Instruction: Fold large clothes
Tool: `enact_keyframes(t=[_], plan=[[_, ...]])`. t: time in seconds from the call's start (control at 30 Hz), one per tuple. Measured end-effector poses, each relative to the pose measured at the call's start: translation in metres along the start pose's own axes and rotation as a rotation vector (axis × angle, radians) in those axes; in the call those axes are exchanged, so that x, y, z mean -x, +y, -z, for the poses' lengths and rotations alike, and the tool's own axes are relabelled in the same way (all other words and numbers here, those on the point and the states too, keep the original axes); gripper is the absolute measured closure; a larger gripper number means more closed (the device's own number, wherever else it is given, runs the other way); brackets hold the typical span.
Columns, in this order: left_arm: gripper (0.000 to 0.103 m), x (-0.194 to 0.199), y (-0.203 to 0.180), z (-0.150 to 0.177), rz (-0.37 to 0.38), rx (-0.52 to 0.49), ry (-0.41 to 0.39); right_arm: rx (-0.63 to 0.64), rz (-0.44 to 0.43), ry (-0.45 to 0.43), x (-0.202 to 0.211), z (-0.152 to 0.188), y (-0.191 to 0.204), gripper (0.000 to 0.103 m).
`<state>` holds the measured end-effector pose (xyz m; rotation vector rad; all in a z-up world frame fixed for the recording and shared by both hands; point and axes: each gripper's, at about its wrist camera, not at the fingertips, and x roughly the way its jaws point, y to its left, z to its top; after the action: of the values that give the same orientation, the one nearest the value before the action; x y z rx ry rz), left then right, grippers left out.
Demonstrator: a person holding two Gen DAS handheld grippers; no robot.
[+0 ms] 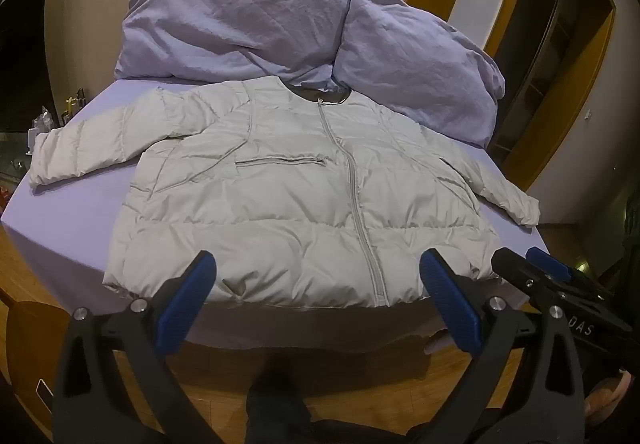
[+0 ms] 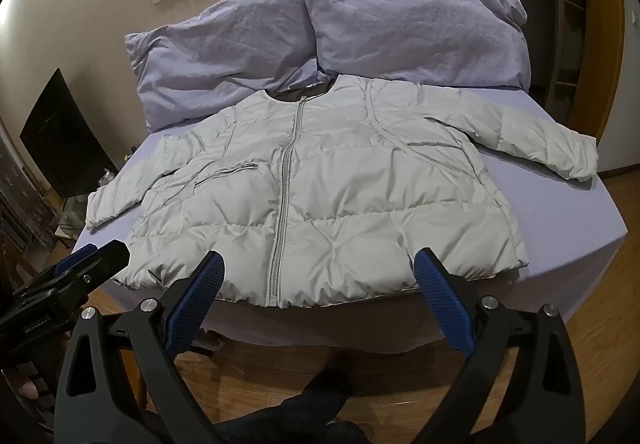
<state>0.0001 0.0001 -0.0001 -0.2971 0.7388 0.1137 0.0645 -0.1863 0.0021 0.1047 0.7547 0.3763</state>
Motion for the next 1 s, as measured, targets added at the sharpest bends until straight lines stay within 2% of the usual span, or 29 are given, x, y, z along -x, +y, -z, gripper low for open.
enact_keyframes(t=[1.0], plan=[[0.002,-0.0001,0.0002,0.0000,0.003,0.003,0.003,0.004,0.005,0.000,0.0004,0.0014,0.0018,0.006]])
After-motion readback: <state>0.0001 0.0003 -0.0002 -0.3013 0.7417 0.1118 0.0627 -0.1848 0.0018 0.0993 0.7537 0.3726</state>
